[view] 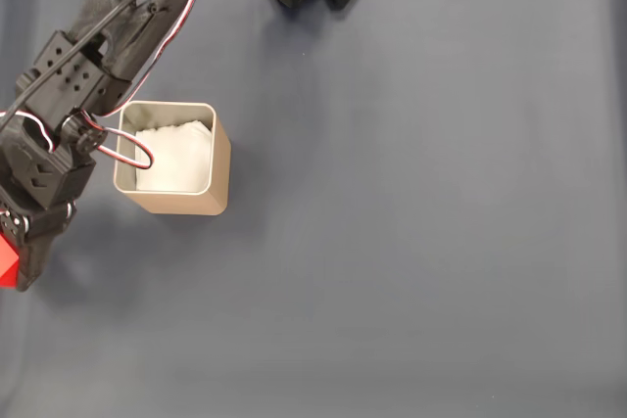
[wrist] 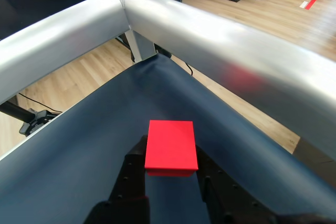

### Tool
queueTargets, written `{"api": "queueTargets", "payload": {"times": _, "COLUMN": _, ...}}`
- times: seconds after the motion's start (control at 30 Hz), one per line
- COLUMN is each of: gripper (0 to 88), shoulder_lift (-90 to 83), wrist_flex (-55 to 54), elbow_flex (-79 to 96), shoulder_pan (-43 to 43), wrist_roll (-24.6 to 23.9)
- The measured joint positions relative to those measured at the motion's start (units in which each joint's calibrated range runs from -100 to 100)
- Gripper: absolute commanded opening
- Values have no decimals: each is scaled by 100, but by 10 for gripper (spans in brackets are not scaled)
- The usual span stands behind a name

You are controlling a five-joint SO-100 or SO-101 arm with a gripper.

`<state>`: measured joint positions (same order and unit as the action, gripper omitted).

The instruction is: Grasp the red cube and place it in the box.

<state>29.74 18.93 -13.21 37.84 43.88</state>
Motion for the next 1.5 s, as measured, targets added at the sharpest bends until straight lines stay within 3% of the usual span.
{"api": "queueTargets", "payload": {"times": 0.93, "gripper": 10, "shoulder_lift": -2613, "wrist_flex": 2104, "elbow_flex": 1148, "shoulder_pan": -203, "wrist_roll": 78}}
{"api": "queueTargets", "payload": {"times": 1.5, "gripper": 7, "shoulder_lift": -4574, "wrist_flex": 2526, "elbow_flex": 2596, "shoulder_pan": -368, "wrist_roll": 200}}
